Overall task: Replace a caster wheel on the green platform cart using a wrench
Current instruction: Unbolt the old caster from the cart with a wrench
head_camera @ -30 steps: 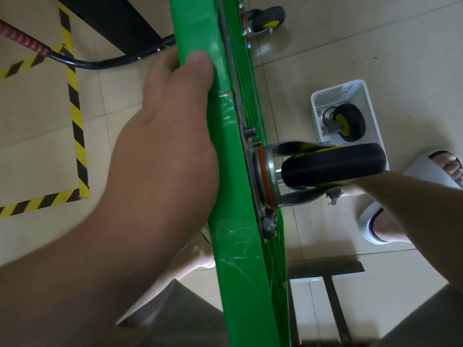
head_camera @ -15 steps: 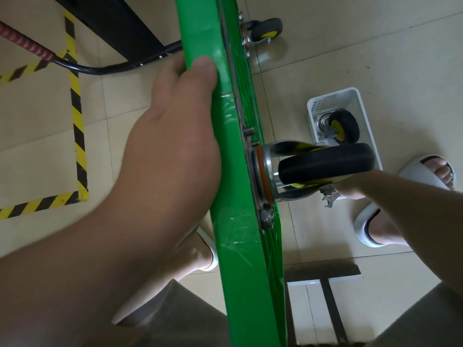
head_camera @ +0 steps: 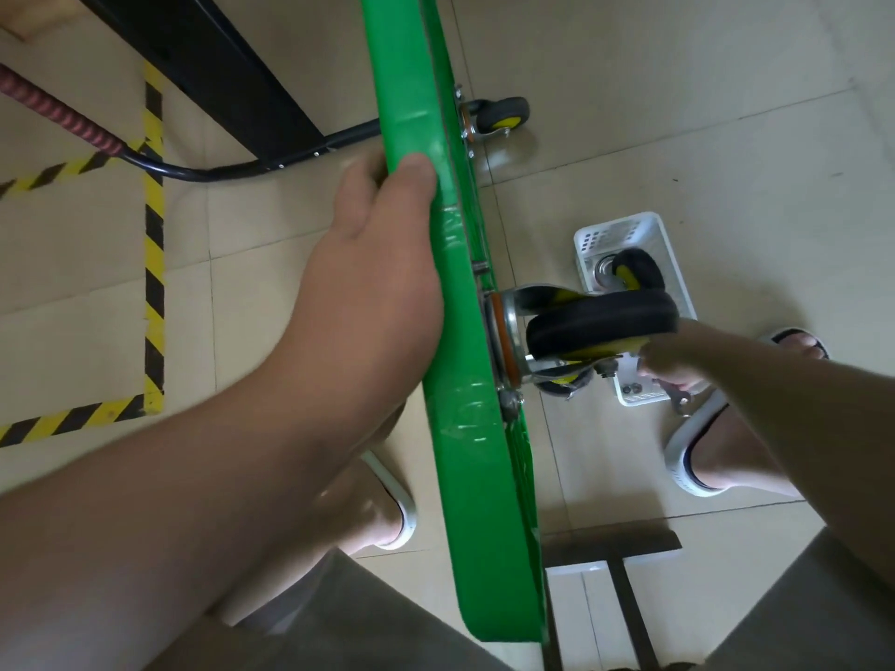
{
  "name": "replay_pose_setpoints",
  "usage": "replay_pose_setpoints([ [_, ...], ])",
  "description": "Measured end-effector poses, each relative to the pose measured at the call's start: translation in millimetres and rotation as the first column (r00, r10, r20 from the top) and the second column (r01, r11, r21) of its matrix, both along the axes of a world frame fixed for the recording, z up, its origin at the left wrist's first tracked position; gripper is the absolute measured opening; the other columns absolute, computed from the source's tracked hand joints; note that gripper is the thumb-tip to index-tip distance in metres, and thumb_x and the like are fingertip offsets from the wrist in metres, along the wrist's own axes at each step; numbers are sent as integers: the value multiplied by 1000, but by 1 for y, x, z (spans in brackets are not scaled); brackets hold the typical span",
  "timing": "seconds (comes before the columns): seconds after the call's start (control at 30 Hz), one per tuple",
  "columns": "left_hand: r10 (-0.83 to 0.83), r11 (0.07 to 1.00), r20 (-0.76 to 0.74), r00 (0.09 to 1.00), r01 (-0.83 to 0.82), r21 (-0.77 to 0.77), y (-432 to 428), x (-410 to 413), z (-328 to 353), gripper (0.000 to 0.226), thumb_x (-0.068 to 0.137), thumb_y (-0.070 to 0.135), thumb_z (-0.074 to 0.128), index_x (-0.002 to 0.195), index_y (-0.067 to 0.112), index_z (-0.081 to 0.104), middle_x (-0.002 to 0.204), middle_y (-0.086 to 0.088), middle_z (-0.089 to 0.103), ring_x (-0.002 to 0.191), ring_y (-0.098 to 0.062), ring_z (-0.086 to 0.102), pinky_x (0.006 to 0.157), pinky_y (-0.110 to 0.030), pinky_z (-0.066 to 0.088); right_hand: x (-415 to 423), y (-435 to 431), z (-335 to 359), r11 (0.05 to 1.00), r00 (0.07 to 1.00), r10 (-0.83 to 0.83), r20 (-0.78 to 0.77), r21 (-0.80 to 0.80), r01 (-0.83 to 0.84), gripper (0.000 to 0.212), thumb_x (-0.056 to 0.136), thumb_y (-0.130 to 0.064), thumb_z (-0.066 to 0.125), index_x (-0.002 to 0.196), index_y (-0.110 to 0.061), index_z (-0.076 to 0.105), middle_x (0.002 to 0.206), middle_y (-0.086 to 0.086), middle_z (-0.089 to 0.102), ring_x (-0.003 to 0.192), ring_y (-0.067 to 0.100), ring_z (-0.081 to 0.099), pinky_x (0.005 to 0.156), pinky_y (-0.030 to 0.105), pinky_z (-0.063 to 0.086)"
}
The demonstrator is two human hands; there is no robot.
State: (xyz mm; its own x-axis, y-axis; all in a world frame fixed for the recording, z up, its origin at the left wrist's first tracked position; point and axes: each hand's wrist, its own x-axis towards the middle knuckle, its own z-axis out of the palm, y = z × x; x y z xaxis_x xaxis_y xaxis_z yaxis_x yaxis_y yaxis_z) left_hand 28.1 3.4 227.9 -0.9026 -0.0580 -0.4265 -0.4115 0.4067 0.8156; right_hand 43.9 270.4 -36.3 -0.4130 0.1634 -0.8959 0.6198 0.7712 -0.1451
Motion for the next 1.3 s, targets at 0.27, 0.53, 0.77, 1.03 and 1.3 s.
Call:
replay_pose_setpoints([
  [0.27, -28, 999, -41, 999, 26, -43, -2, -1, 0, 32, 110, 31, 36, 136, 39, 53, 92, 19, 52, 63, 5, 52, 47, 0, 38, 4, -8, 52, 990, 985, -137, -109, -50, 132, 8, 98, 6, 56, 104, 11, 56, 95, 28, 70, 80, 34, 73, 73, 44, 64],
  [0.53, 31, 983, 99, 995, -49, 178, 5, 4, 11, 30, 107, 41, 41, 132, 35, 56, 114, -14, 67, 104, -33, 70, 84, -47, 63, -3, -14, 112, 963, 937, -246, -250, -170, 207, 18, 100, 6, 46, 109, 6, 61, 85, 19, 68, 64, 24, 66, 50, 27, 52],
  [0.77, -8, 980, 102, 995, -13, 200, 0, 11, 13, 30, 106, 41, 43, 132, 39, 57, 120, -12, 67, 113, -37, 67, 99, -56, 56, -19, -20, 179, 938, 889, -285, -359, -295, 182, 13, 100, -7, 57, 101, 3, 64, 89, 22, 65, 73, 28, 64, 62, 31, 56],
  [1.03, -7, 969, 124, 992, -24, 246, 3, 23, 11, 35, 104, 44, 44, 138, 44, 51, 121, -6, 68, 111, -36, 67, 92, -56, 59, -12, -37, 251, 955, 819, -187, -542, -297, 22, 20, 98, -32, 64, 92, -14, 69, 77, 8, 63, 68, 21, 55, 67, 38, 45],
  [1.3, 16, 979, 84, 996, -33, 202, 8, 27, 11, 31, 105, 51, 43, 135, 49, 51, 119, -7, 67, 107, -37, 67, 89, -57, 60, 41, -62, 294, 878, 864, -161, -477, -469, -95, 12, 100, -23, 62, 94, -16, 70, 74, 5, 72, 61, 17, 67, 62, 27, 55],
])
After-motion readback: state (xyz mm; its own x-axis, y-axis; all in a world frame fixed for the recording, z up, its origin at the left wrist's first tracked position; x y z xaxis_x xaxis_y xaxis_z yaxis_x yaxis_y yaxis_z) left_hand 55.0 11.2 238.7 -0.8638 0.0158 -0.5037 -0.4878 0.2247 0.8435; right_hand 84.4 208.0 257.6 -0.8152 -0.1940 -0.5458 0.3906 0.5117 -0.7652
